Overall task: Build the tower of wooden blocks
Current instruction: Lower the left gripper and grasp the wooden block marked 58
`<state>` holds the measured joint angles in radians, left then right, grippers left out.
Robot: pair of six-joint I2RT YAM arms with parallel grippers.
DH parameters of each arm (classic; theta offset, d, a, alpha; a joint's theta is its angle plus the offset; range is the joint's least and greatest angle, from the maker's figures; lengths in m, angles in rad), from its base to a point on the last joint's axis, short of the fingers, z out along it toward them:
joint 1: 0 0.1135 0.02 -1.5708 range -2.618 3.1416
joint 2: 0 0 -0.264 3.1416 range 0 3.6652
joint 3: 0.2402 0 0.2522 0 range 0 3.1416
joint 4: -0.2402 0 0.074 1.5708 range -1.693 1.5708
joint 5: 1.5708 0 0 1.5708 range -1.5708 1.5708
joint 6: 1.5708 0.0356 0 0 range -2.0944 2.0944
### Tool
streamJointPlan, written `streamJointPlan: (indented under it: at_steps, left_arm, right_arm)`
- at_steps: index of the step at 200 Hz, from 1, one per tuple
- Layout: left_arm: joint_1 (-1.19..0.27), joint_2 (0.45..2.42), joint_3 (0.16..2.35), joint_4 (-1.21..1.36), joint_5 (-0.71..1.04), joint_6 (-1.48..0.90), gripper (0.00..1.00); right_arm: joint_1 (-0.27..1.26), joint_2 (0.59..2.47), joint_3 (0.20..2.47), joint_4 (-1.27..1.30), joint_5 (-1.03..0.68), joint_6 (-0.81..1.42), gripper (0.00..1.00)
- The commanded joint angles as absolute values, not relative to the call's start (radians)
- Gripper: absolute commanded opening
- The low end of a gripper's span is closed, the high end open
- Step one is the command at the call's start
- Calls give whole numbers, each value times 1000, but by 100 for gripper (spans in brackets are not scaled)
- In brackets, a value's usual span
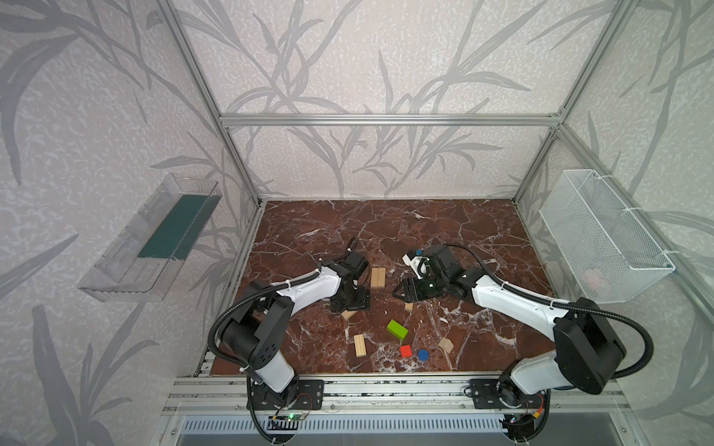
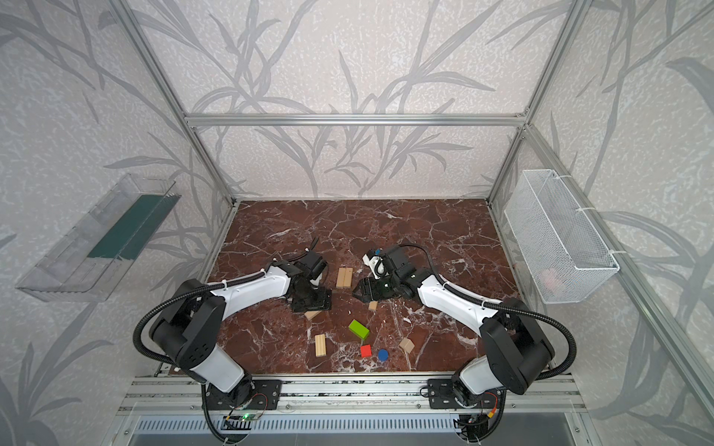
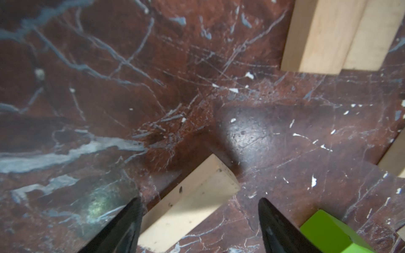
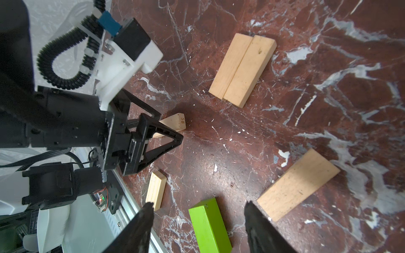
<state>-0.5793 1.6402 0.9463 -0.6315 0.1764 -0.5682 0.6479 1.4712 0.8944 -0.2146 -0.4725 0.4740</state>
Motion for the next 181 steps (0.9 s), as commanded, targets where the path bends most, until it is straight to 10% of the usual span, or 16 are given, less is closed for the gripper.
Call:
streamJointPlan:
  at_steps: [1, 181]
  left_arm:
    - [-611, 1650, 948, -652, 134, -570, 79]
    - [-693, 1670, 941, -633, -14, -807, 39]
  right_arm:
    - [647, 1463, 890, -192, -476, 465, 66]
    - [592, 1448, 864, -176, -503, 495, 70]
